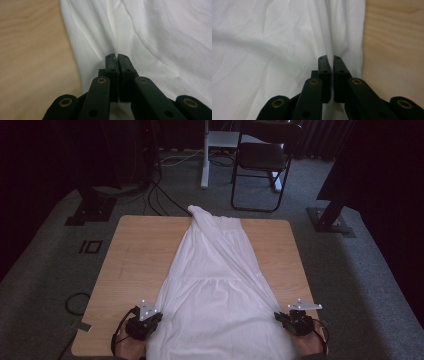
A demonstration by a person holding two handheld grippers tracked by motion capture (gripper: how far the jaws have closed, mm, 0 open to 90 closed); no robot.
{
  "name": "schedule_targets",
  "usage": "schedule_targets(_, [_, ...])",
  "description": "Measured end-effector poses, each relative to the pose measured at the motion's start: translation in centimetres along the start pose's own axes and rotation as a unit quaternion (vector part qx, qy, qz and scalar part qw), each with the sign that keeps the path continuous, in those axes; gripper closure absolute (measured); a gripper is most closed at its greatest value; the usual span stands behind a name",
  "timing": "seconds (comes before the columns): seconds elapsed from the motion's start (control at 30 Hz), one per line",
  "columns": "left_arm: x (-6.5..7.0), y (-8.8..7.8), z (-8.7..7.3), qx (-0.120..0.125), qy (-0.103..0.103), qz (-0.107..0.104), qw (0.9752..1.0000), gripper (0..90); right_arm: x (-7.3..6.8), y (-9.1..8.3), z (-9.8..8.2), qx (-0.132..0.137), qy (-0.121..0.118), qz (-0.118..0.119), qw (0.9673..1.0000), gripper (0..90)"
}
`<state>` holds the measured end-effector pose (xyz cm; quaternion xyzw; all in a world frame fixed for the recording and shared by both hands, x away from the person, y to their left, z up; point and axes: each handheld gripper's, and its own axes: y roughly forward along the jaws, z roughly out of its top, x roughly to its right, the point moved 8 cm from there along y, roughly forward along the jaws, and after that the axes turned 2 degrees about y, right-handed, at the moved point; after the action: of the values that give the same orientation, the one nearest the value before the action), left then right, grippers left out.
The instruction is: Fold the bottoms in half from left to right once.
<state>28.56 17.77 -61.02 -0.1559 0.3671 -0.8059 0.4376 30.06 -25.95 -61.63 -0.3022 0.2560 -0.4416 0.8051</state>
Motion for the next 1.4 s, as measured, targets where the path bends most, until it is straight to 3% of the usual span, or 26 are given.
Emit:
schedule_targets(0.07, [-0.1, -0.4, 1.0, 0.037, -0.022, -0.027, 0.9987, 64.8, -0.4, -0.2, 0.2, 0.002, -0.009, 0.012, 0.9999, 64.3])
schedule_targets(0.1, [-0.4, -0.5, 1.7, 0.05, -0.027, -0.028, 0.998, 60.8, -0.4, -0.2, 0.7, 0.01, -0.013, 0.009, 0.9998, 57.3])
schedule_targets(0.2, [-1.4, -0.5, 4.7, 0.088, -0.011, -0.013, 0.996, 52.8, -0.4, -0.1, 3.5, 0.039, -0.022, 0.002, 0.999, 49.3])
schedule_targets(0.3, [-2.5, 1.2, 7.7, 0.093, -0.008, 0.0, 0.9957, 51.2, -1.3, 0.8, 7.5, 0.062, -0.051, 0.013, 0.9967, 47.3])
schedule_targets(0.37, [-2.7, 2.9, 9.2, 0.088, -0.004, -0.009, 0.9961, 51.8, -1.8, 2.4, 9.9, 0.063, -0.075, 0.012, 0.9951, 47.3])
schedule_targets(0.47, [-3.0, 5.7, 10.7, 0.061, 0.011, -0.002, 0.9981, 52.0, -2.6, 5.3, 12.7, 0.054, -0.094, 0.02, 0.994, 47.4])
schedule_targets(0.63, [-2.6, 9.1, 11.3, 0.014, 0.048, 0.01, 0.9987, 52.5, -3.1, 9.9, 15.2, 0.027, -0.105, 0.025, 0.9938, 43.6])
schedule_targets(0.67, [-2.5, 9.5, 11.1, 0.004, 0.057, 0.019, 0.9982, 55.4, -3.0, 10.8, 15.3, 0.014, -0.11, 0.023, 0.9936, 43.8])
schedule_targets(0.73, [-2.4, 9.7, 10.9, -0.002, 0.064, 0.014, 0.9979, 75.3, -2.8, 11.4, 15.3, 0.003, -0.117, 0.012, 0.9931, 45.2])
schedule_targets(0.77, [-2.4, 9.6, 10.9, 0.0, 0.059, 0.008, 0.9982, 75.3, -2.3, 11.9, 15.4, -0.006, -0.123, -0.002, 0.9924, 48.9])
schedule_targets(0.8, [-2.5, 9.4, 10.9, 0.003, 0.057, 0.009, 0.9983, 87.8, -1.2, 12.1, 15.6, -0.009, -0.115, -0.009, 0.9933, 60.1])
schedule_targets(0.83, [-2.6, 9.1, 10.9, 0.008, 0.057, 0.01, 0.9983, 88.6, -0.7, 11.9, 15.8, -0.005, -0.103, -0.007, 0.9946, 66.7])
schedule_targets(0.9, [-2.8, 8.3, 11.0, 0.023, 0.047, 0.01, 0.9986, 89.2, 1.2, 11.1, 16.4, 0.012, -0.056, -0.014, 0.9983, 77.6])
schedule_targets(0.97, [-3.6, 7.4, 10.8, 0.042, 0.018, -0.001, 0.9989, 89.4, 3.2, 10.0, 16.9, 0.032, -0.017, -0.026, 0.999, 83.3])
schedule_targets(1.0, [-3.6, 7.4, 10.8, 0.042, 0.018, -0.001, 0.9989, 89.4, 4.0, 9.7, 16.9, 0.036, -0.004, -0.025, 0.999, 85.3])
schedule_targets(1.03, [-4.1, 7.0, 10.4, 0.047, 0.001, -0.002, 0.9989, 89.4, 4.4, 9.7, 16.7, 0.034, 0.0, -0.023, 0.9992, 85.3])
schedule_targets(1.1, [-4.6, 7.1, 9.6, 0.04, -0.011, -0.001, 0.9991, 89.7, 4.7, 10.3, 16.1, 0.023, 0.001, -0.012, 0.9997, 85.3])
schedule_targets(1.23, [-4.7, 7.9, 8.7, 0.024, -0.009, 0.005, 0.9996, 89.6, 4.5, 11.8, 14.8, 0.0, -0.007, -0.011, 0.9999, 83.3])
schedule_targets(1.4, [-4.3, 7.6, 8.2, 0.022, 0.005, 0.009, 0.9997, 89.7, 4.5, 11.7, 14.0, 0.006, -0.001, -0.009, 0.9999, 85.1])
